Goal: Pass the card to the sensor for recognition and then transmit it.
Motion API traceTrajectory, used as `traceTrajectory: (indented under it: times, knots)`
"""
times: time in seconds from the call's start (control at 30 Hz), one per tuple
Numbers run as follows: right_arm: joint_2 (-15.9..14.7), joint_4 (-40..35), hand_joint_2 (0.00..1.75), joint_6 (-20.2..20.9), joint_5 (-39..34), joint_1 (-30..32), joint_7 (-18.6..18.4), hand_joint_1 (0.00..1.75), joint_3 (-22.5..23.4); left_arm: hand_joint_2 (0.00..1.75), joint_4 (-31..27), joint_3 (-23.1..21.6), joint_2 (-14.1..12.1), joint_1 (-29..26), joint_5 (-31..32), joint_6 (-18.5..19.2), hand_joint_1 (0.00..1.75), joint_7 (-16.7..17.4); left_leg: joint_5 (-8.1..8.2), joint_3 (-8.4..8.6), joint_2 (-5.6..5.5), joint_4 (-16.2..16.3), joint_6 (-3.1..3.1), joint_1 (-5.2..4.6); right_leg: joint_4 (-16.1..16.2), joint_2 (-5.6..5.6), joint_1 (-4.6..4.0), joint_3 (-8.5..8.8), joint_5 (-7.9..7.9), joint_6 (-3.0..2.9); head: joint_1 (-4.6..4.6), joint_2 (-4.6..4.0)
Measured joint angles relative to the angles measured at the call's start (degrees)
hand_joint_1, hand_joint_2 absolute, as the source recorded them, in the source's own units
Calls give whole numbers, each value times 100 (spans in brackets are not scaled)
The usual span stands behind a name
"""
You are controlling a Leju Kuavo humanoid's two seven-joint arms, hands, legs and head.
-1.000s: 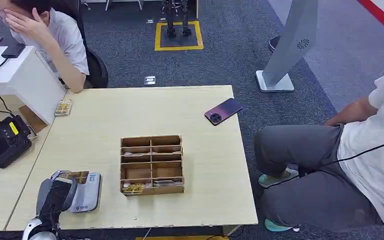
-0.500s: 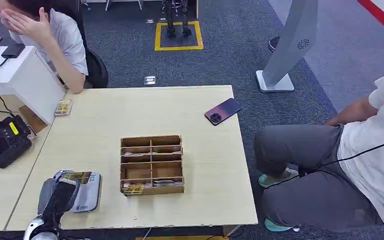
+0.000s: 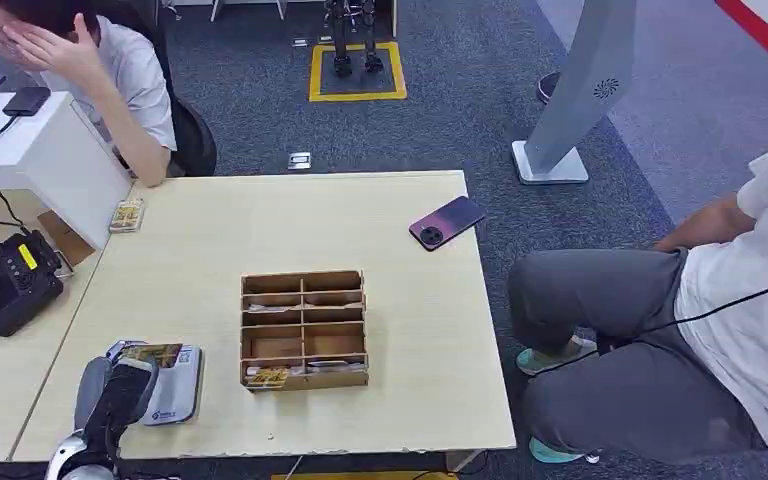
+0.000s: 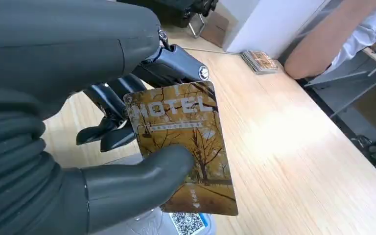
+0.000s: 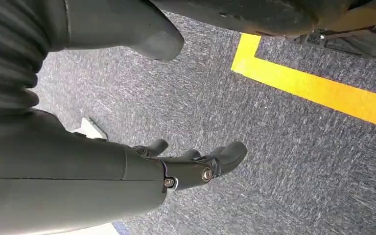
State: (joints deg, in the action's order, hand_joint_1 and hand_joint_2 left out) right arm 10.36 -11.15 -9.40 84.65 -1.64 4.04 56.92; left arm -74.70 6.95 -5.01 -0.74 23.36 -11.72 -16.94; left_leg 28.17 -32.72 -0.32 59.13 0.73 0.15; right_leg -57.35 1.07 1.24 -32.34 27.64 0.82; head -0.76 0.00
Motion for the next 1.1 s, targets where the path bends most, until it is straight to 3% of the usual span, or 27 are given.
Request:
traceTrajectory:
  times: [0.3,0.5,1.1]
  knots:
    - [4,0,175,24,-22,3,0,0,42,175,-626,-151,-24,-322,529,-149,175,-125,0,0,0,0,0,0,0,0,0,-1,1,0,0,0]
    - [15,-4,175,11,-48,5,-2,0,52,175,-964,-164,-24,-534,505,-164,175,-125,0,0,1,0,0,0,0,0,0,-1,0,0,0,0]
    - [61,-7,175,-31,-42,6,-28,0,57,175,-1211,-168,-26,-760,479,-203,175,-122,0,0,1,-1,0,0,0,0,0,0,1,0,-2,0]
